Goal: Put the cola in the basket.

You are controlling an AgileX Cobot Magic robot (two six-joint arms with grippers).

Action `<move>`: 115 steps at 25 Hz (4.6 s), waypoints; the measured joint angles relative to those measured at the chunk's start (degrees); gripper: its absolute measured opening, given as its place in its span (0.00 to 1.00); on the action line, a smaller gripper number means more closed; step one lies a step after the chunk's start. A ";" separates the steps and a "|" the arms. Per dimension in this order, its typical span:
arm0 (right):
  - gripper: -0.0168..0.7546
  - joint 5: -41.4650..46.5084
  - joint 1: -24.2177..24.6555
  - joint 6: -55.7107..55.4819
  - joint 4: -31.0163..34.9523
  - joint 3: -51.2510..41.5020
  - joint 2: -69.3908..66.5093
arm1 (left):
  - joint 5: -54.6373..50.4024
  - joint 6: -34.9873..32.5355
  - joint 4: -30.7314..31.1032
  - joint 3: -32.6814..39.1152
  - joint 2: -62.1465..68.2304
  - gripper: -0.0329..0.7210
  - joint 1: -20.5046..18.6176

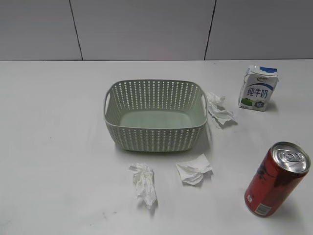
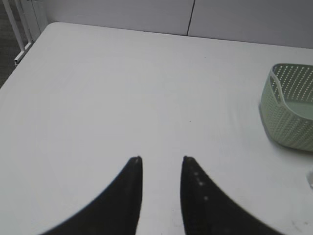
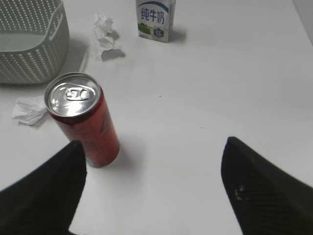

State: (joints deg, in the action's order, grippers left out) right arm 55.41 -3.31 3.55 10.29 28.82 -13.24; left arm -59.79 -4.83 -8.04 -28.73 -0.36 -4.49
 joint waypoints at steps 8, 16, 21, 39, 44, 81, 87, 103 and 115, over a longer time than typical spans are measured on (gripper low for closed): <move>0.87 2.10 0.00 -0.52 2.69 7.02 -18.70 | 0.00 0.00 0.00 0.00 0.00 0.33 0.00; 0.85 3.83 -8.45 -3.55 4.11 14.77 -29.57 | 0.00 0.00 0.00 0.00 0.00 0.33 0.00; 0.85 8.00 -16.54 -4.21 3.45 19.30 -38.13 | 0.00 0.00 0.00 0.00 0.00 0.33 0.00; 0.84 10.14 -20.05 -4.30 -0.84 26.53 -67.57 | 0.00 0.00 0.00 0.00 0.00 0.33 0.00; 0.83 7.66 -20.05 -5.34 -1.18 26.53 -71.62 | 0.00 0.00 0.00 0.00 0.00 0.33 0.00; 0.70 13.27 -20.05 -6.42 -7.06 49.55 -76.57 | 0.00 0.00 0.00 0.00 0.00 0.33 0.00; 0.70 13.71 -20.21 0.52 -2.79 67.74 -79.18 | 0.00 0.00 0.00 0.00 0.00 0.33 0.00; 0.70 13.02 -33.88 3.74 -5.18 84.37 -110.00 | 0.00 0.00 0.00 0.00 0.00 0.33 0.00; 0.70 10.65 -33.71 3.78 -2.07 84.73 -114.44 | 0.00 0.00 0.00 0.00 0.00 0.33 0.00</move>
State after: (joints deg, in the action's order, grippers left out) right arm 66.06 -37.02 7.33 8.22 113.55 -127.68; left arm -59.79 -4.83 -8.04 -28.73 -0.36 -4.49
